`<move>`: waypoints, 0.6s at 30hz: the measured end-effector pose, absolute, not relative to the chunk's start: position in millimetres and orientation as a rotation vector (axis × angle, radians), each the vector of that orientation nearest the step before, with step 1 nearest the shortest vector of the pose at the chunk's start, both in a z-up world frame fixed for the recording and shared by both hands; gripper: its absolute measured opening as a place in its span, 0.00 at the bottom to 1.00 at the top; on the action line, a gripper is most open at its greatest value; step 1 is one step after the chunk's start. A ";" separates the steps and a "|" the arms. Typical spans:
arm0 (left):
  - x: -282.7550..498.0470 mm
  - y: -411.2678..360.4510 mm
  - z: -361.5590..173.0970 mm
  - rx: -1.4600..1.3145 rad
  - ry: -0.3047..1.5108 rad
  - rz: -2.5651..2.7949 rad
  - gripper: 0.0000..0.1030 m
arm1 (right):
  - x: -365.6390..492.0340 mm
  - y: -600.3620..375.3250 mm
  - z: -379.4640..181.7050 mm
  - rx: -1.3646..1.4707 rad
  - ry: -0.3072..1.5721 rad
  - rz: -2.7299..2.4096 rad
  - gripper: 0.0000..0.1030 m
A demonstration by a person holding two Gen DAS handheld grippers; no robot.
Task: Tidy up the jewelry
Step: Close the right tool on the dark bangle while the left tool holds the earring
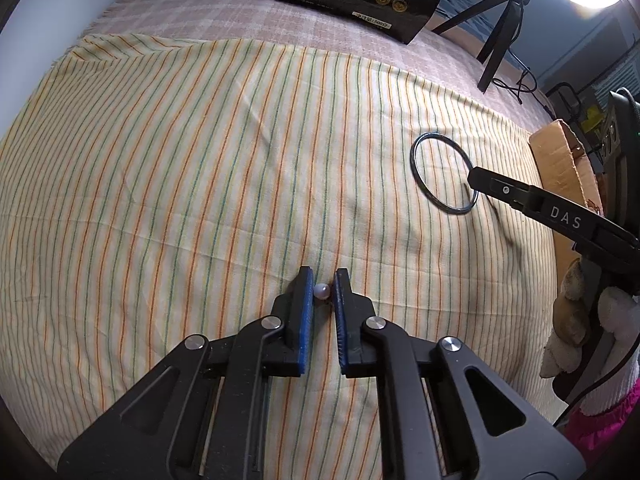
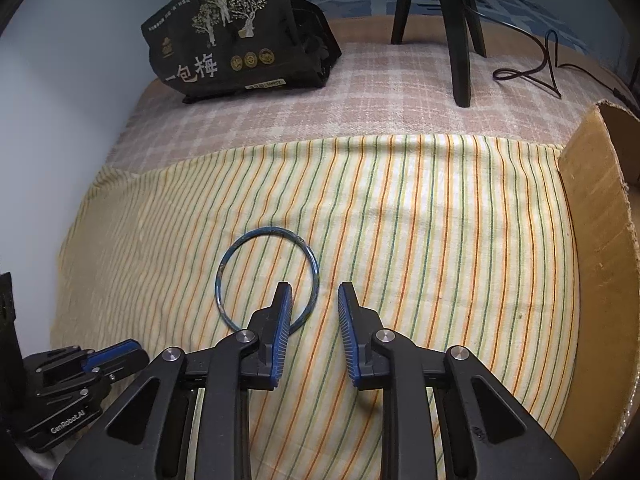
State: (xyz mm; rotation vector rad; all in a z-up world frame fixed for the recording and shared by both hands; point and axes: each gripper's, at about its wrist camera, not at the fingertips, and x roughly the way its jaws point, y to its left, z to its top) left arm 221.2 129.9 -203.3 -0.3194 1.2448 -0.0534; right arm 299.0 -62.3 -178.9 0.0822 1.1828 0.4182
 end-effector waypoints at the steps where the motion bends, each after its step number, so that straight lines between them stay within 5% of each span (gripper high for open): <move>1: 221.7 129.5 -203.8 -0.317 1.245 -0.052 0.07 | 299.0 -59.8 -179.5 0.069 1.180 0.416 0.21; 18: 219.1 128.8 -191.8 -0.332 1.199 -0.050 0.06 | 291.4 -45.7 -176.7 -0.034 1.132 0.414 0.03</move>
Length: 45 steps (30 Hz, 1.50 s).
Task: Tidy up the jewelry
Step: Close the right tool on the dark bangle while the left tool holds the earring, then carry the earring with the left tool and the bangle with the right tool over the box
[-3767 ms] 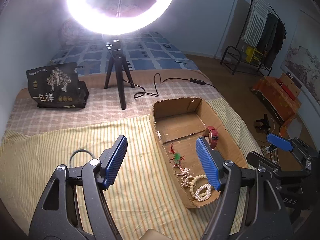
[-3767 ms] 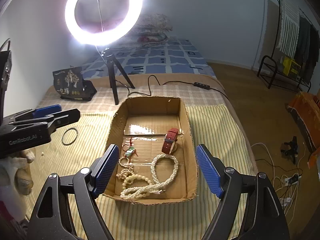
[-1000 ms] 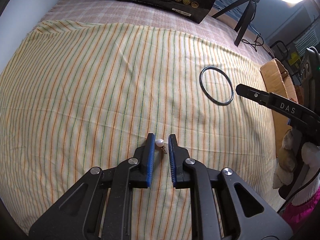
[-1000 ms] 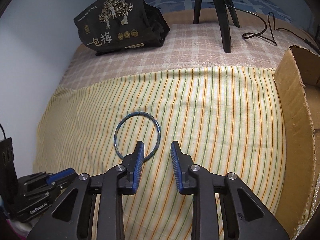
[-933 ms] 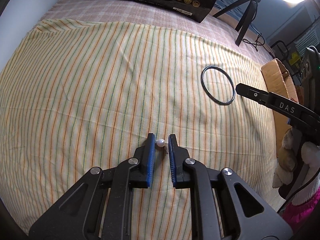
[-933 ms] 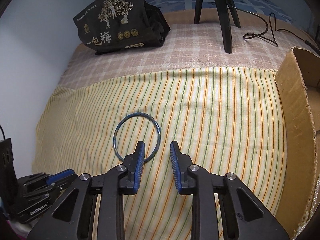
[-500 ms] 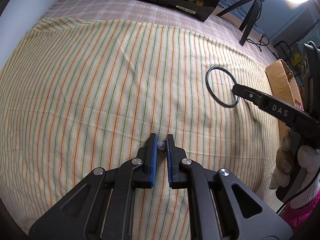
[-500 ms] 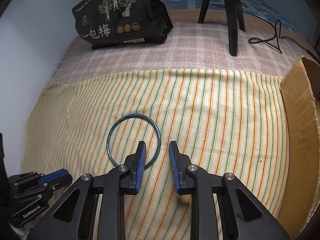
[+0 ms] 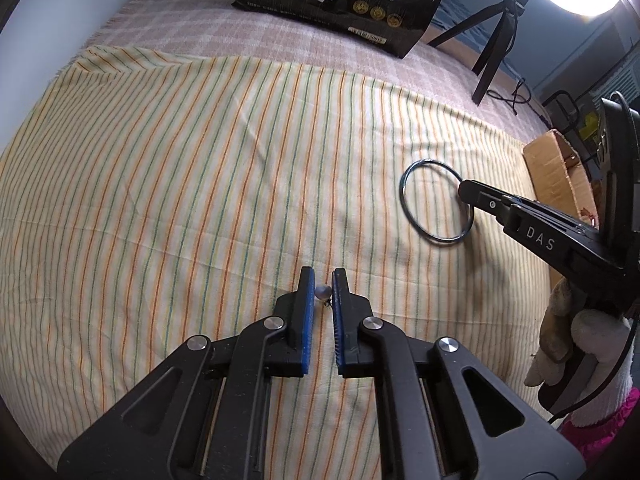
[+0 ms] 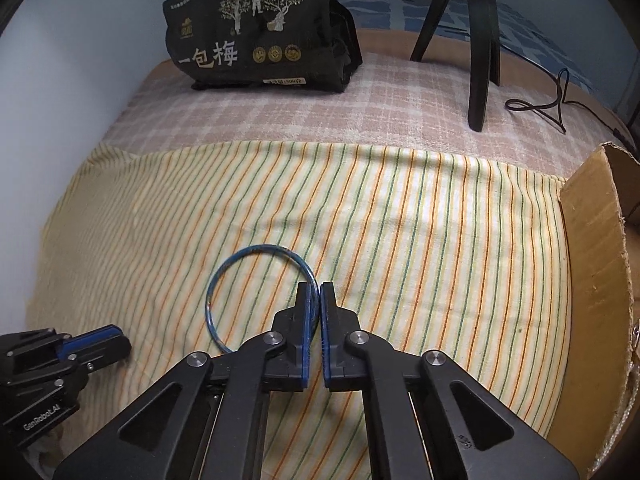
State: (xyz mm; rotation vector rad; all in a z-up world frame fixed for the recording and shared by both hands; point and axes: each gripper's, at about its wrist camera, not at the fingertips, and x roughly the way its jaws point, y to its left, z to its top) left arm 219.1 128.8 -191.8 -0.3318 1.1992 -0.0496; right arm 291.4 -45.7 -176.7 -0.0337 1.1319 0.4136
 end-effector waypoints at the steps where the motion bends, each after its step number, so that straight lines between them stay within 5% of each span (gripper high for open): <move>1: 218.6 128.9 -189.8 -0.334 1.194 -0.051 0.06 | 290.4 -46.9 -174.6 -0.029 1.126 0.416 0.03; 45: 206.5 -4.6 -86.4 -0.242 0.993 -0.313 0.06 | 237.0 -177.9 -54.0 0.021 0.861 0.323 0.02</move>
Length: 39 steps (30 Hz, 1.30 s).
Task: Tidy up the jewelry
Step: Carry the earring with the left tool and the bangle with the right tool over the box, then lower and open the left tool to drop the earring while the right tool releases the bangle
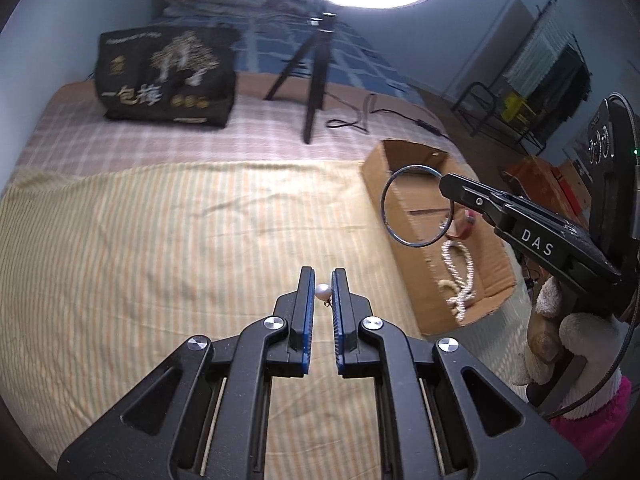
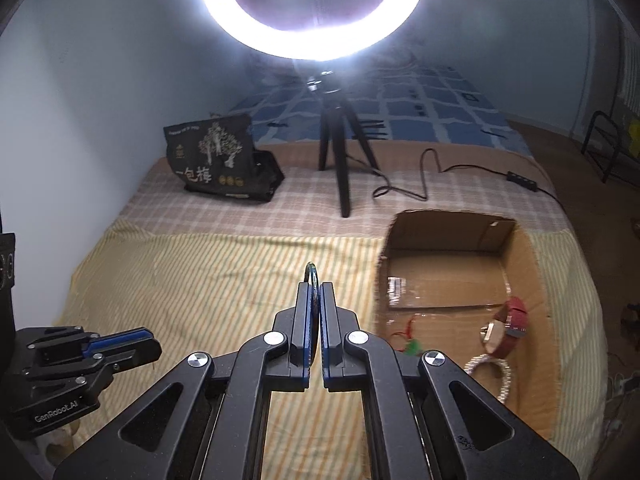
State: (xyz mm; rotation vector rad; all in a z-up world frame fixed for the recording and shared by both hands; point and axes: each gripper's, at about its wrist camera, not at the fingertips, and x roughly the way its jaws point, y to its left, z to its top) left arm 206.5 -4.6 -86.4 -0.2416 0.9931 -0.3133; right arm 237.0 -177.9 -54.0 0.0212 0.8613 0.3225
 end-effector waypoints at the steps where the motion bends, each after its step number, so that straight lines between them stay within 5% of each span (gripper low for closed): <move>1: 207.5 -11.2 -85.0 -0.235 0.990 -0.321 0.06 | 236.2 -184.4 -52.4 0.023 0.858 0.315 0.02; 39: 273.7 -152.6 -97.5 -0.105 0.929 -0.413 0.06 | 199.4 -316.8 -62.9 0.056 0.893 0.162 0.02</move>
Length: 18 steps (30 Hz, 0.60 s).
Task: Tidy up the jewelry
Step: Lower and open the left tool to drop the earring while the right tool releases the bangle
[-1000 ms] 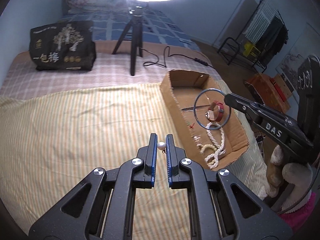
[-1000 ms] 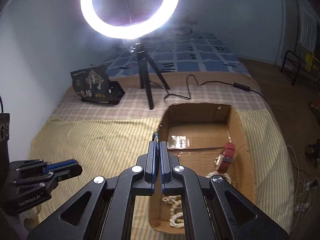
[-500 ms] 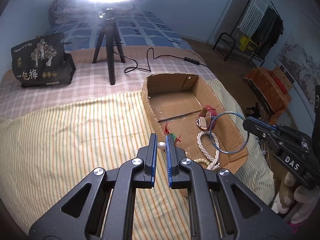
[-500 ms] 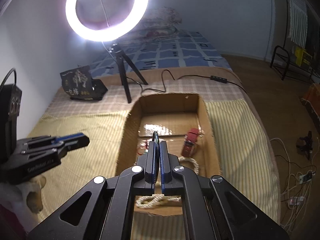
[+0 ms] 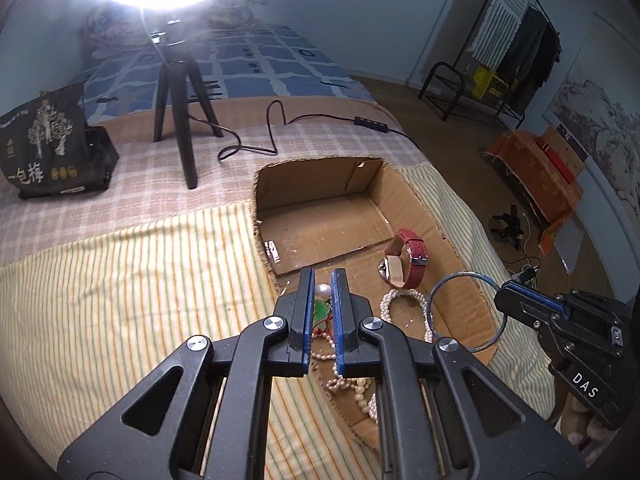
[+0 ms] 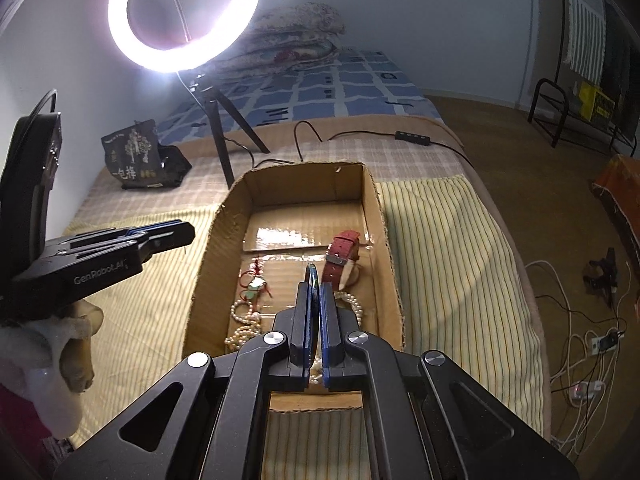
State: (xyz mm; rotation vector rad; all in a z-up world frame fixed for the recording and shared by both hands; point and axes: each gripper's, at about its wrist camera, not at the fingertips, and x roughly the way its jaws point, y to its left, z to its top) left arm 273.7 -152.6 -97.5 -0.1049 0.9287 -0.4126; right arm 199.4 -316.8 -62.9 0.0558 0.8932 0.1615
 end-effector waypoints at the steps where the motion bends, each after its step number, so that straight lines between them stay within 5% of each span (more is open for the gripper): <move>1: 274.9 -154.0 -98.5 -0.102 0.928 -0.413 0.06 | 200.0 -318.3 -64.3 0.058 0.897 0.159 0.02; 18: 290.5 -158.1 -109.4 -0.101 0.928 -0.393 0.06 | 203.1 -327.5 -80.7 0.071 0.929 0.163 0.02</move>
